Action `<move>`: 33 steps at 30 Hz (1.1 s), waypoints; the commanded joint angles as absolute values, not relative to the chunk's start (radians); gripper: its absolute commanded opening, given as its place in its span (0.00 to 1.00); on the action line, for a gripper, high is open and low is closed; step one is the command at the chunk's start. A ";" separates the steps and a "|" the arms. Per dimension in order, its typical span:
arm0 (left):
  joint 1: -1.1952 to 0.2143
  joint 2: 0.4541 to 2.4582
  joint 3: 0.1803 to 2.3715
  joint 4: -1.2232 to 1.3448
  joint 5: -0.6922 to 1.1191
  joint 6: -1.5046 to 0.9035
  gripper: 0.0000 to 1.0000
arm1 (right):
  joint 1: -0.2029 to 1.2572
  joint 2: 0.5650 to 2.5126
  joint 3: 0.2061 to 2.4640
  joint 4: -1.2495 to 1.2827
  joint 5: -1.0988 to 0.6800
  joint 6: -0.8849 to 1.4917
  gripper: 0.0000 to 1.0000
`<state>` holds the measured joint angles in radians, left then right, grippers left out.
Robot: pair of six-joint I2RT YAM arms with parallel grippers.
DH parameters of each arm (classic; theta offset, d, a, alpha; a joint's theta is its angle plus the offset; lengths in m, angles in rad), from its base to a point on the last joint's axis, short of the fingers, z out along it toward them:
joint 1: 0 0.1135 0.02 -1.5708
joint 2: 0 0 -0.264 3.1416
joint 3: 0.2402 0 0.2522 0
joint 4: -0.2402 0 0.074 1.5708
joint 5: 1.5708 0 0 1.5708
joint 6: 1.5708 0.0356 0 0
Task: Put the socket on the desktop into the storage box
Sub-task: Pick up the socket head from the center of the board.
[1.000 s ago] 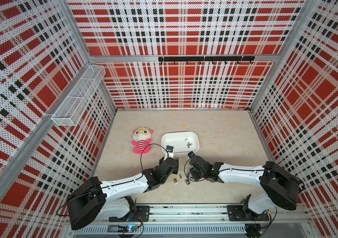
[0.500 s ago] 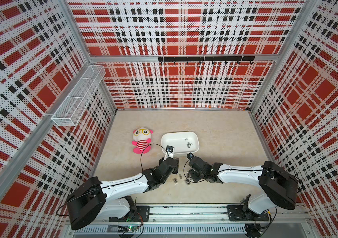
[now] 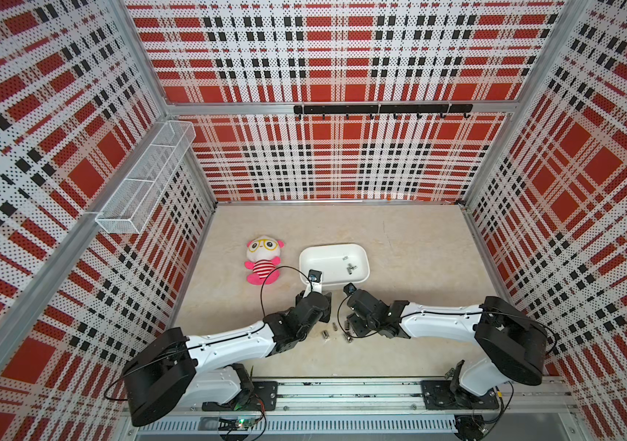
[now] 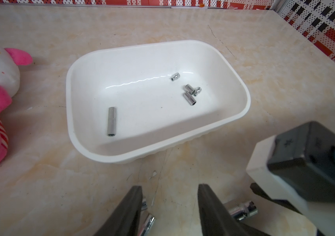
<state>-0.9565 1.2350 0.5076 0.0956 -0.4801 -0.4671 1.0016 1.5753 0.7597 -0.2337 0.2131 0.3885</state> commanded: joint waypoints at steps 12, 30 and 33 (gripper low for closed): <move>-0.960 1.219 0.505 0.089 -0.499 -0.466 0.50 | 1.009 1.642 0.804 -0.235 0.234 0.392 0.49; -0.954 1.136 0.473 0.080 -0.608 -0.493 0.50 | 0.888 1.623 0.766 -0.256 0.212 0.466 0.19; -0.947 1.110 0.462 0.079 -0.614 -0.499 0.50 | 0.888 1.591 0.755 -0.245 0.176 0.460 0.17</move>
<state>-0.9546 1.1397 0.4797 0.0883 -0.5755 -0.4843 0.8852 1.6230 0.7841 -0.2329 0.2111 0.4496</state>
